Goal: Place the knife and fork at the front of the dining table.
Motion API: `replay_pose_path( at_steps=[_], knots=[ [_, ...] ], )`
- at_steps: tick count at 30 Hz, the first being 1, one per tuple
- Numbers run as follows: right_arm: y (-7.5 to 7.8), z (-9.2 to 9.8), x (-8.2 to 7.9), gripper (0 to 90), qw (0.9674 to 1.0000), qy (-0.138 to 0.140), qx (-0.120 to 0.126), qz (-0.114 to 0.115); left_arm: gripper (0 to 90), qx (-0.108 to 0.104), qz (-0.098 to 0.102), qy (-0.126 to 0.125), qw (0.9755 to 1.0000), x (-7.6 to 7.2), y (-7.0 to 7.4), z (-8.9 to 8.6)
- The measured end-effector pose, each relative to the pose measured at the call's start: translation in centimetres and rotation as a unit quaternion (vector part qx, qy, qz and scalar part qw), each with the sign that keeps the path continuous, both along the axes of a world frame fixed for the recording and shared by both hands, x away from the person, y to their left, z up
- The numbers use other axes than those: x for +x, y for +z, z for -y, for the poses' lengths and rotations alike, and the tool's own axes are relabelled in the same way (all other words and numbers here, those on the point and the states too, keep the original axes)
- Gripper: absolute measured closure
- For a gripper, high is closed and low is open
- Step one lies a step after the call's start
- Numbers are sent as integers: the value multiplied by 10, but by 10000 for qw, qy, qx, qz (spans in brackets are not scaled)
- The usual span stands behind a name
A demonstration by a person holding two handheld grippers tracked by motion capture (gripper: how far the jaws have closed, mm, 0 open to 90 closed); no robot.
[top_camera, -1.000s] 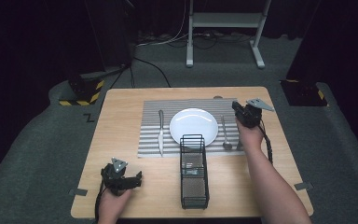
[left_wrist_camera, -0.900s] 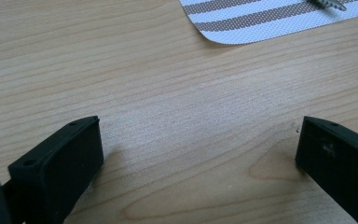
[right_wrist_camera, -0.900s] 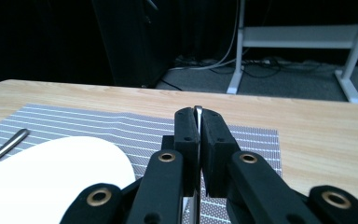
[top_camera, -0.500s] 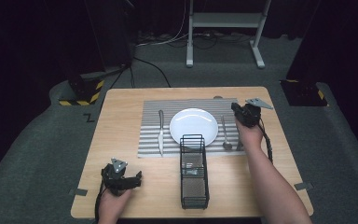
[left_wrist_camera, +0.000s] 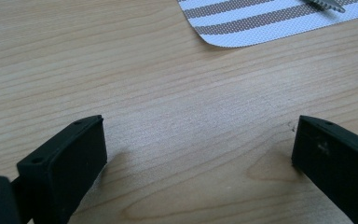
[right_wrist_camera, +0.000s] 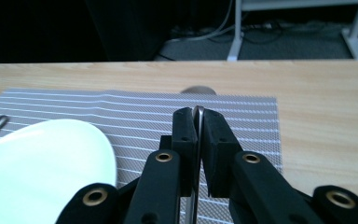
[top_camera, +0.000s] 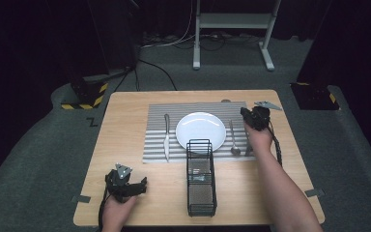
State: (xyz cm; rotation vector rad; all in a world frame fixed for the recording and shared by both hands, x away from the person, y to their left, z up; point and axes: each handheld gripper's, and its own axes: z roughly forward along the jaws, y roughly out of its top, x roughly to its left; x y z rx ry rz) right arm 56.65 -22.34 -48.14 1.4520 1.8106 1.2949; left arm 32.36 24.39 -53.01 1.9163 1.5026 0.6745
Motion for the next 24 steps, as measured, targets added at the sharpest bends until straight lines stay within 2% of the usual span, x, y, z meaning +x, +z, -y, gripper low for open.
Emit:
replay_pose_path(
  at_steps=[6,15,24],
  knots=[
    [-3,1,5,836,9999,37,-82,-129,34,9,14,-39,10000,0,0,0],
    [-11,6,9,769,9989,-116,-129,-433,26,8,9,-26,10000,-1,0,0],
    [-8,12,1,766,9990,-179,-202,-359,23,35,12,-31,10000,-1,0,1]
  ],
)
